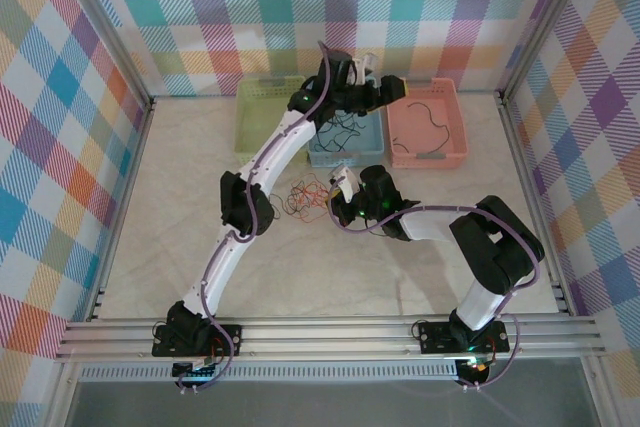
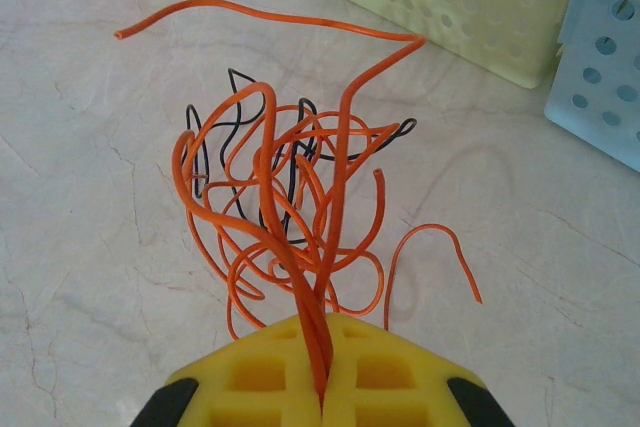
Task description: Untangle the cables
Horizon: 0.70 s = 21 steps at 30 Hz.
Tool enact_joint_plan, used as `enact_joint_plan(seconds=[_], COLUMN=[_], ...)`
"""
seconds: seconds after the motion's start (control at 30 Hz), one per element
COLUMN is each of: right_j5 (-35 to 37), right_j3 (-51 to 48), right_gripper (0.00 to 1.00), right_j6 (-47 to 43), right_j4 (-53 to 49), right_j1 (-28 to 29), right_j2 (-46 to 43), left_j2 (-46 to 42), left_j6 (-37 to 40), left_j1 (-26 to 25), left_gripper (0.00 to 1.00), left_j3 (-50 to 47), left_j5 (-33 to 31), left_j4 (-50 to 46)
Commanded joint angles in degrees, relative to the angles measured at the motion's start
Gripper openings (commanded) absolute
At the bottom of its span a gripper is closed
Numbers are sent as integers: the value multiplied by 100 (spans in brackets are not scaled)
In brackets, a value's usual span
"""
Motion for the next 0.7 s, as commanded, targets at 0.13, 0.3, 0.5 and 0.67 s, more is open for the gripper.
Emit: enact_joint_plan(seconds=[0.13,0.3,0.5,0.67], right_j5=[-62,-66,-15,119], right_j3=[36,-57,-229,-306], right_gripper=[0,0,0,0], right_j6=[-141,-145,-121,-86], right_j4=[158,342,695,806], right_j1=[58,58,58,58], right_j2=[-140,-216,-330,-383], left_j2=[-1788,-3982,-6880,-7704], left_j6=[977,1292,430,262], left_j1=[96,223,1184,1388], left_gripper=[90,86,82,81], left_j3=[-408,-3641,-8179,-9897], left_j5=[-624,-1668,-1967,-2067], left_j4=[-1431,-1158,441,192])
